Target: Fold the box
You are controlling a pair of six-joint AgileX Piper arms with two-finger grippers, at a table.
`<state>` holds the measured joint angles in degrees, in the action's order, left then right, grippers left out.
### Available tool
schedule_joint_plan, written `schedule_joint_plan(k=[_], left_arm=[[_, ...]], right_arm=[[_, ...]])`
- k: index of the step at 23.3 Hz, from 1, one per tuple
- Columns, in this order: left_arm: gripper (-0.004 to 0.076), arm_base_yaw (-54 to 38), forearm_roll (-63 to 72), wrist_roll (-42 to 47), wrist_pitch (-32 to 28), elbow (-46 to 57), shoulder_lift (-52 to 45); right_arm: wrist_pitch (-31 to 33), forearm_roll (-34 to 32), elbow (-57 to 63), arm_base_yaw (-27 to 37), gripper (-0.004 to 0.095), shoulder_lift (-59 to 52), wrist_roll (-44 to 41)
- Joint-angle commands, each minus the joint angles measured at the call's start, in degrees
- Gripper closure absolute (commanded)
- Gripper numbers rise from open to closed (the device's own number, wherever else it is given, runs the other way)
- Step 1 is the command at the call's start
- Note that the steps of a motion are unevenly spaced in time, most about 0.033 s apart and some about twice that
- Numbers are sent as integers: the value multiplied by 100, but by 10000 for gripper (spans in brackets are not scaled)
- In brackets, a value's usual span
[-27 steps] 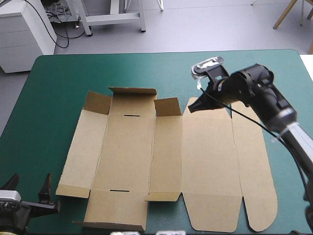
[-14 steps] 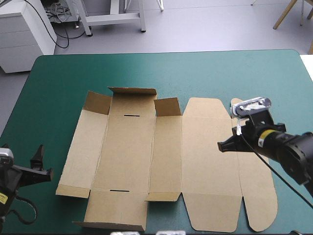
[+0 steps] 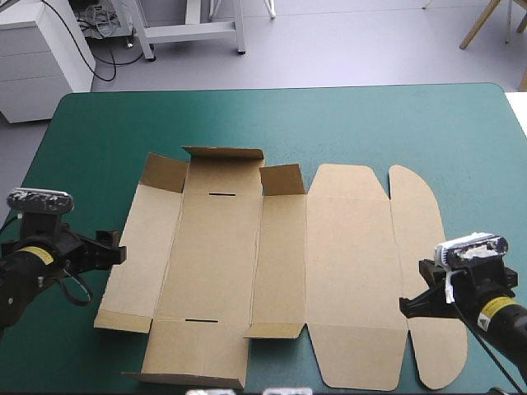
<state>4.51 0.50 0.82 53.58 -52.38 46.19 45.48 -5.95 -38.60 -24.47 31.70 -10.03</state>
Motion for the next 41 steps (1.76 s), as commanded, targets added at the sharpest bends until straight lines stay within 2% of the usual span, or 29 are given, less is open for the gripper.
schedule_joint_plan(k=[1,4,8,10,11,14,16,19,25,32,38,40,41], left_arm=[[176,10,409,-204,-256,-204,429],[176,-468,854,-529,-180,-204,1008],[176,-1648,2302,-1750,130,-204,1649],[176,-2637,3791,-3063,884,-204,2222],[176,-3116,4440,-3617,1501,-204,2610],[176,-3512,4420,-3897,1923,-291,3208],[176,-3525,4023,-3886,1894,-316,3430],[176,-3525,3572,-3811,1616,-316,3745],[176,-2931,3558,-3815,1855,-316,4331],[176,-2027,3602,-3815,1871,-316,4392],[176,-1788,3992,-3769,1972,-316,4392],[190,-1788,4005,-3732,1982,-316,4392],[248,-1788,4005,-3732,1993,-316,4392]], right_arm=[[-412,-47,77,33,927,-384,0],[-411,-47,365,33,927,-915,0],[-437,-21,632,33,927,-1481,0],[-480,92,754,22,927,-1880,140],[-595,366,792,22,927,-2127,422],[-627,956,816,22,927,-2421,1153],[-615,1233,818,22,927,-2496,1485],[-615,1269,828,22,927,-2497,1534],[-606,1304,828,22,927,-2497,1700],[-606,1304,828,22,927,-2497,1701],[-606,1304,828,22,927,-2497,1701],[-606,1304,828,22,927,-2497,1724],[-606,1304,828,22,927,-2497,1724]])
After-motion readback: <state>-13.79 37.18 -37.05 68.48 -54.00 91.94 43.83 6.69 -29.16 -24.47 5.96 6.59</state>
